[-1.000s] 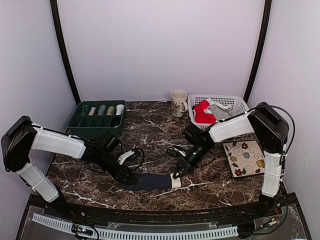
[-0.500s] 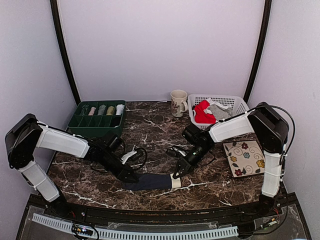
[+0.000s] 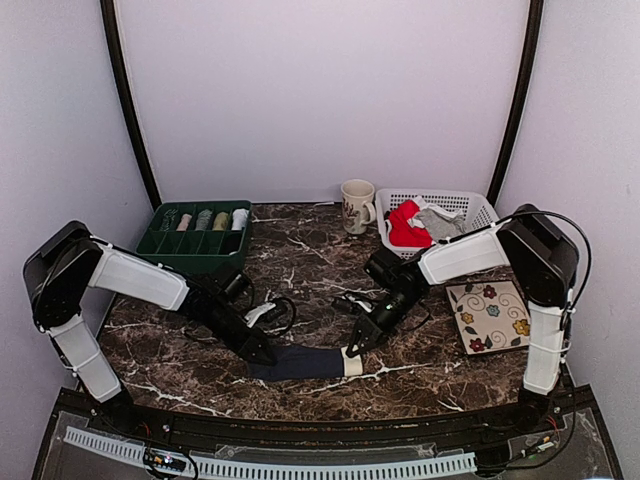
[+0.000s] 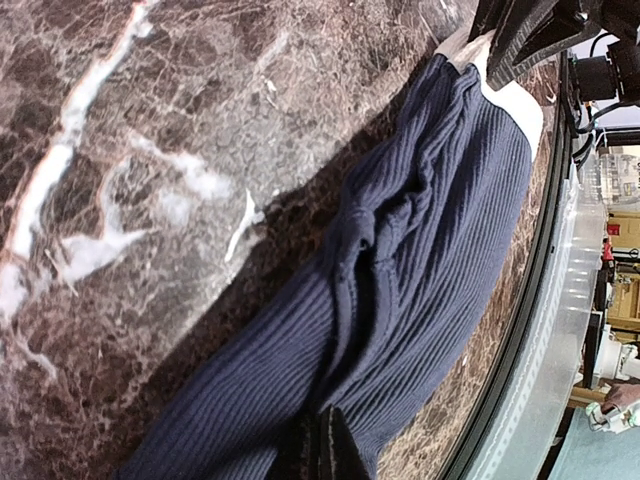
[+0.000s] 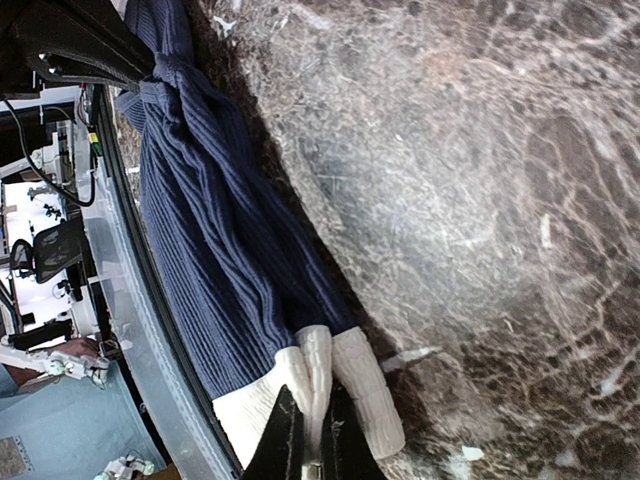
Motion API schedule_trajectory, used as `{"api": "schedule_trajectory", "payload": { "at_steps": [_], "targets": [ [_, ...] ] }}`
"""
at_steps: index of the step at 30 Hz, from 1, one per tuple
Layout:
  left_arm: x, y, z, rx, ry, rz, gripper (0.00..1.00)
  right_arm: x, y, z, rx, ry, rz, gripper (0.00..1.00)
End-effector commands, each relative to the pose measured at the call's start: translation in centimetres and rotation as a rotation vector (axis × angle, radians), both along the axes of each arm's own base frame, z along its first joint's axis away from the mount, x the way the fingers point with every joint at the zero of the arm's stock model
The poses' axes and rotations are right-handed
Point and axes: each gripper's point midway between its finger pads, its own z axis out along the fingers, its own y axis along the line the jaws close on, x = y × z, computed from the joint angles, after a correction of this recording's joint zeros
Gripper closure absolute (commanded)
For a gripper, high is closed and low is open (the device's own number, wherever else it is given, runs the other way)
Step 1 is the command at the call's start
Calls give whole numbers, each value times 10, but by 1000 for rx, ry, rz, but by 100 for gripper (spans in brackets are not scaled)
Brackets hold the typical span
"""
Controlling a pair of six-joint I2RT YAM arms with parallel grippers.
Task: Roll the underwear
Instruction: Smooth out the underwear at the center of the board.
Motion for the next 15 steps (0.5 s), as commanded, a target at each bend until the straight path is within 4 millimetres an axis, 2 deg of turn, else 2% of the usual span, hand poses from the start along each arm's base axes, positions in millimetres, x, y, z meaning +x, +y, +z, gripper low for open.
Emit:
{"api": "schedule_trajectory", "payload": {
  "at_steps": [1,4,7,15],
  "targets": [
    [-6,16,-18,94,30,-7,100,6,-28,-21,-189,-47,-44,100],
    [-7,16,-17,93,26,-20,100,14,-19,-1,-147,-72,-54,100],
    [-8,16,-17,91,31,-24,100,19,-15,8,-125,-77,-64,100],
    [-11,16,-18,86,38,-27,100,31,-17,1,-112,-56,-121,100]
  ]
}}
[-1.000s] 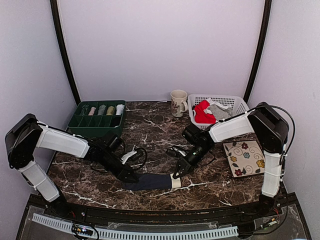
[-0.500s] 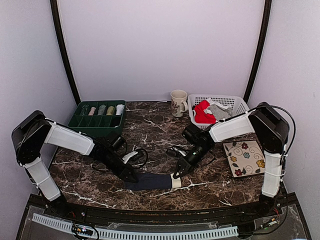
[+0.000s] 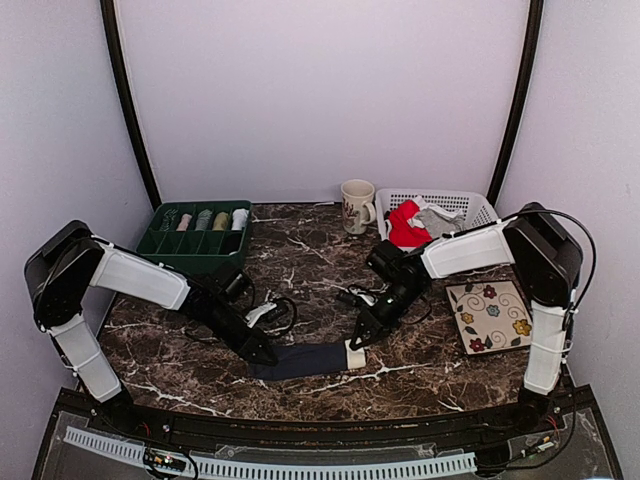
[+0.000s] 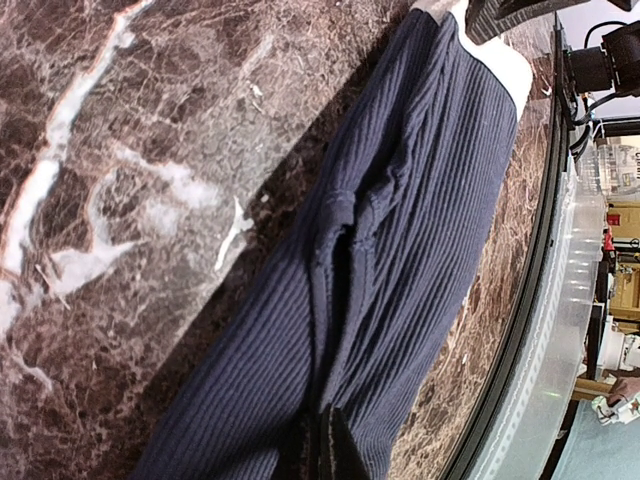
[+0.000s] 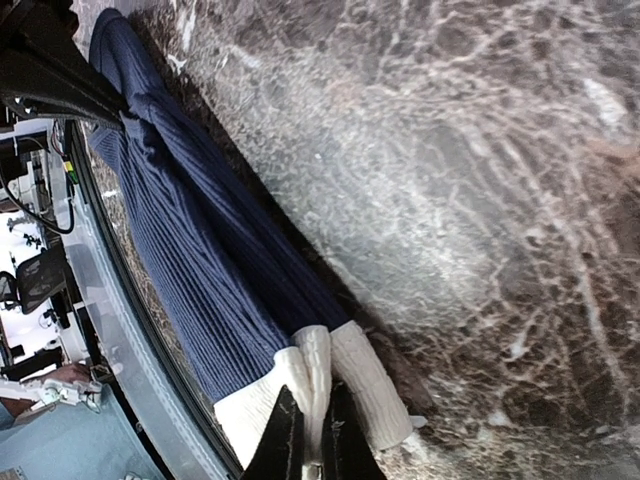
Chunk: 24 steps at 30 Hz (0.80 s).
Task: Roll the underwear
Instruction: Smooth out the underwear at the center of the board.
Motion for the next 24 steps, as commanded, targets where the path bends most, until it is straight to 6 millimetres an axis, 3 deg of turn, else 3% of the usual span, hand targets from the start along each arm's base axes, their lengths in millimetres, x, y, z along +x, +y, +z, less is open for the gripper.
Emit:
{"api": "schedule_trajectory", "payload": {
  "at_steps": [1,6,14,20,24],
  "targets": [
    [-11,18,-18,95,42,3,100,16,-11,-8,-47,-15,-69,100],
    [-8,17,-15,93,36,4,100,18,-13,-22,-74,4,-77,82],
    [-1,8,-5,60,26,21,99,36,-11,13,-89,-83,-93,60],
    [9,5,12,66,-4,33,87,45,-19,35,-124,-136,-114,45],
    [21,6,32,88,-66,50,68,48,-27,46,-138,-162,-129,34]
  ]
}}
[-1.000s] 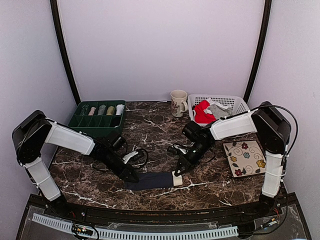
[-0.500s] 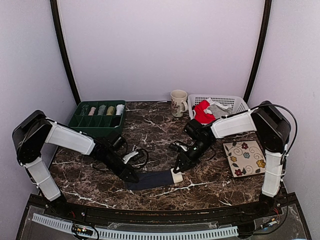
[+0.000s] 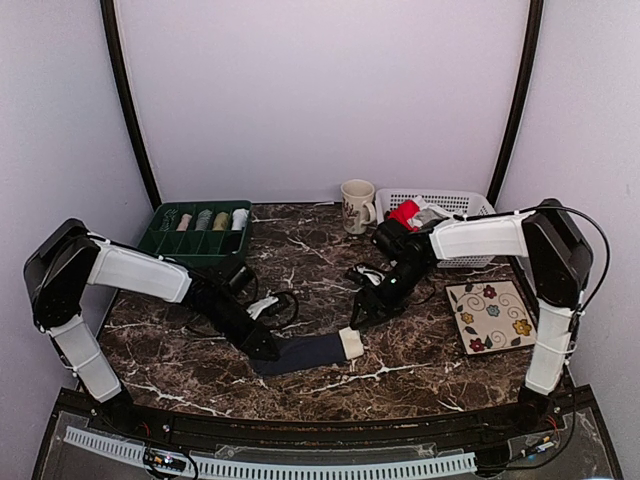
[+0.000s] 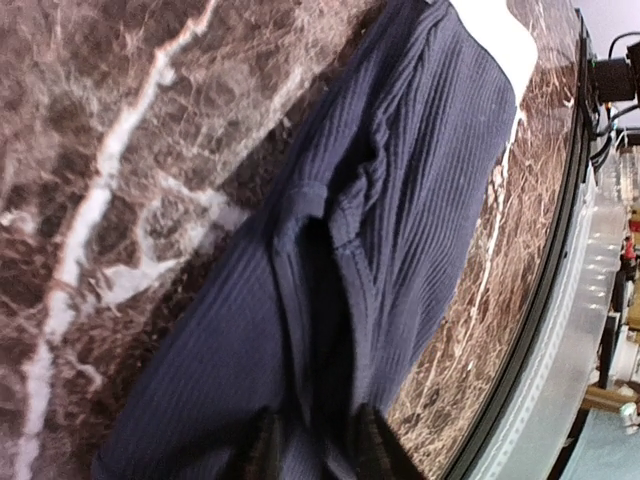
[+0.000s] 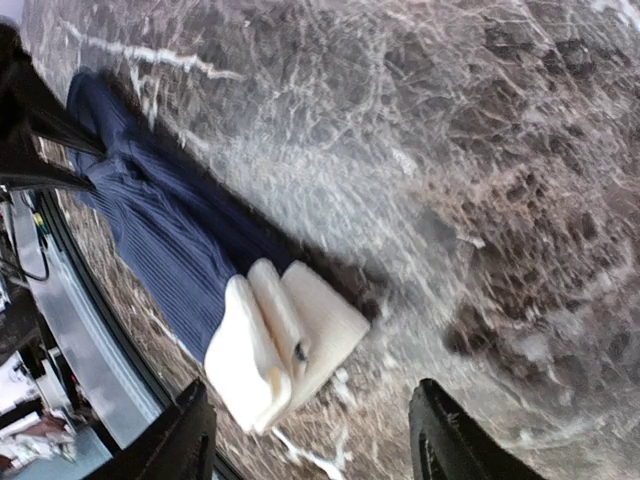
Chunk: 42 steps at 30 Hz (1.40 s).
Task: Roll the underwear
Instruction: Smooth out the underwear at the center of the board.
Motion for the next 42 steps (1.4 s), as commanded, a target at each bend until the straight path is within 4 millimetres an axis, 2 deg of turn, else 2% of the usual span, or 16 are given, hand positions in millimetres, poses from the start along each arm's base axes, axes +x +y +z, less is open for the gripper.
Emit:
{"api": "schedule_trajectory", "payload": {
  "at_steps": [1,4,8,9,11,13,15,17,23,26,29,32,34,38,39,42],
  "targets": [
    [13,7,27,49,-70,27,65,11,-13,25,-35,-67,-29,33],
    [23,11,42,85,-121,46,53,17,-15,40,-18,-101,-41,32],
    [39,20,68,132,-220,79,39,26,-13,73,35,-195,-43,29],
    [44,23,76,143,-255,93,35,27,-13,80,43,-218,-46,24],
    [53,25,94,139,-318,113,21,29,-15,92,56,-253,-50,16],
    [61,26,117,119,-389,149,8,32,-19,100,59,-284,-55,13],
    [70,26,145,71,-474,187,2,35,-22,110,68,-319,-63,11],
    [78,30,172,22,-564,249,1,43,-26,122,78,-376,-90,1],
    [90,39,231,-158,-706,460,1,57,-36,121,107,-388,-138,0],
    [89,44,249,-220,-701,540,1,64,-34,159,240,-457,-184,0],
    [82,38,256,-268,-683,509,1,77,-36,207,378,-577,-300,0],
    [63,15,248,-347,-603,368,1,88,-51,232,424,-594,-466,0],
    [53,1,233,-368,-502,316,1,79,-43,243,534,-549,-396,0],
    [28,-34,202,-413,-327,240,1,50,-15,223,649,-331,-223,2],
    [23,-41,192,-420,-289,238,1,41,-11,208,655,-262,-202,2],
    [15,-60,167,-422,-188,247,2,9,0,187,701,-119,-135,1]
  ]
}}
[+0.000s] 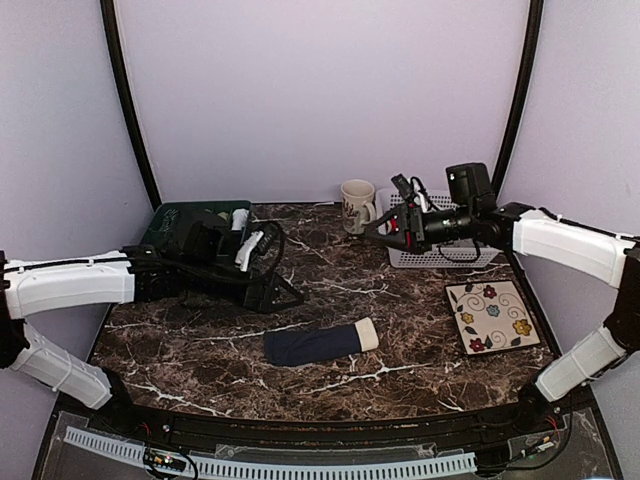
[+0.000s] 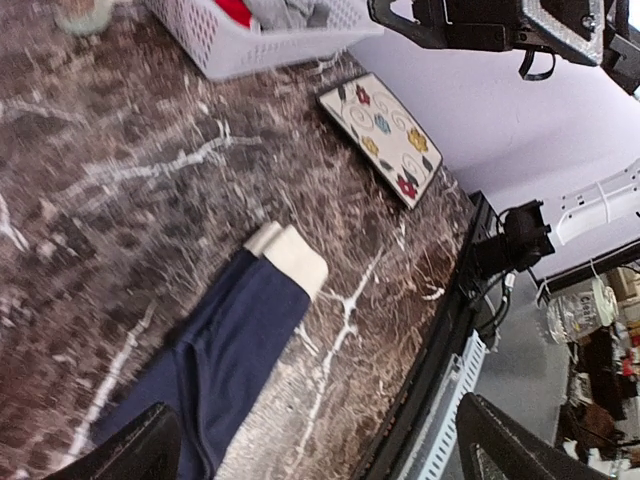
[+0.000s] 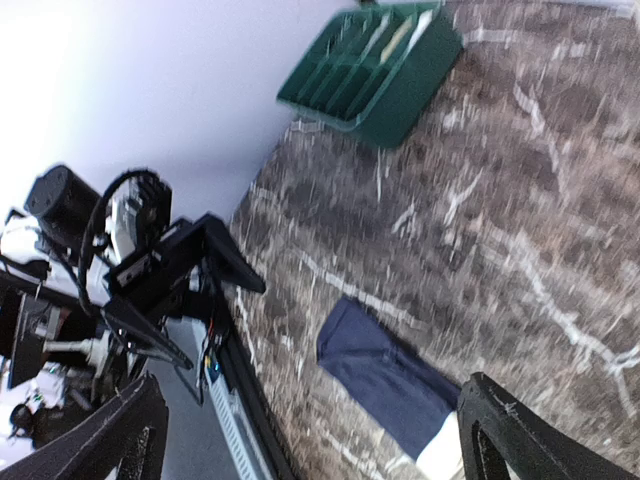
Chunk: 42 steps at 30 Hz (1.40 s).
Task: Roll the underwear
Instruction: Smooth out the underwear at the center of the board.
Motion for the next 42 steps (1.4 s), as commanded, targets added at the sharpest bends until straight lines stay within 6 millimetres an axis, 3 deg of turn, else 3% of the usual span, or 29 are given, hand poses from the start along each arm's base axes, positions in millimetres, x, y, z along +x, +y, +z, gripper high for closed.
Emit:
{"api": "schedule_trajectory", "payload": {
  "at_steps": [1,5,7,16,20,24,28,36,42],
  "targets": [
    [-25,-33,-23,-83,173,-76,4,-59,25,-35,107,229,248,0],
    [-41,-57,-48,-111,274,-148,6,-91,44,-65,85,329,342,0],
    [-44,-63,-59,-124,311,-170,6,-98,51,-85,60,378,356,0],
    [-33,-87,-104,-133,420,-179,8,-83,66,-165,1,577,334,2],
    [-28,-80,-135,-87,471,-134,9,-72,50,-208,-76,646,264,4],
    [-18,-52,-165,-33,520,-36,11,-61,31,-238,-172,670,182,6],
    [-16,-36,-167,8,498,-37,11,-64,34,-225,-162,662,181,6],
    [-18,-37,-117,18,363,-143,10,-51,45,-160,-104,539,190,12],
    [-12,-11,-89,57,279,-84,10,-30,49,-120,-114,421,191,13]
  ]
}}
